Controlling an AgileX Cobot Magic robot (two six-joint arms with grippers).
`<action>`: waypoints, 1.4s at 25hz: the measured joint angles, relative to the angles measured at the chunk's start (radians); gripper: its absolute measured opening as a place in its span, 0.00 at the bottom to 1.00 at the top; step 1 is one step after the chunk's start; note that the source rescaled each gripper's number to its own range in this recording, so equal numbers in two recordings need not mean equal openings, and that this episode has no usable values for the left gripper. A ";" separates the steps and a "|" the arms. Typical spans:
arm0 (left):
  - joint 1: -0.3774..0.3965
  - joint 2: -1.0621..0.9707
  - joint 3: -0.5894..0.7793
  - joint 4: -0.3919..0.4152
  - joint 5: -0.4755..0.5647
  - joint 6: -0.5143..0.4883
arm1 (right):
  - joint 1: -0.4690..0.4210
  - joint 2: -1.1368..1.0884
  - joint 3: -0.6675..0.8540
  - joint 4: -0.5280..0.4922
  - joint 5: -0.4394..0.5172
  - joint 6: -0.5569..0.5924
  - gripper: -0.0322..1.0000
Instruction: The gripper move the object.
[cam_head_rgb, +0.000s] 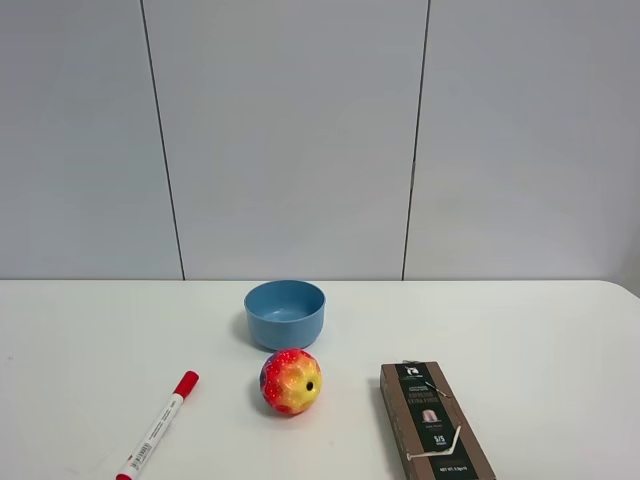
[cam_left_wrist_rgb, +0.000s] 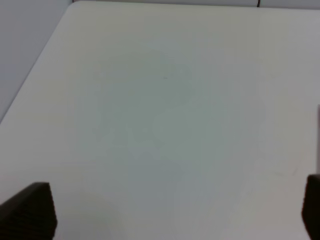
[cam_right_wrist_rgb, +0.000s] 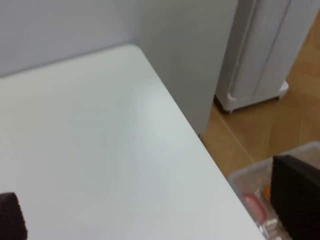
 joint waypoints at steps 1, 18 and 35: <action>0.000 0.000 0.000 0.000 0.000 0.000 | 0.000 -0.031 0.028 0.012 -0.007 -0.006 1.00; 0.000 0.000 0.000 0.000 0.000 0.000 | 0.000 -0.224 0.337 0.284 -0.060 -0.193 1.00; 0.000 0.000 0.000 0.000 0.000 0.000 | 0.000 -0.224 0.340 0.230 -0.067 -0.120 1.00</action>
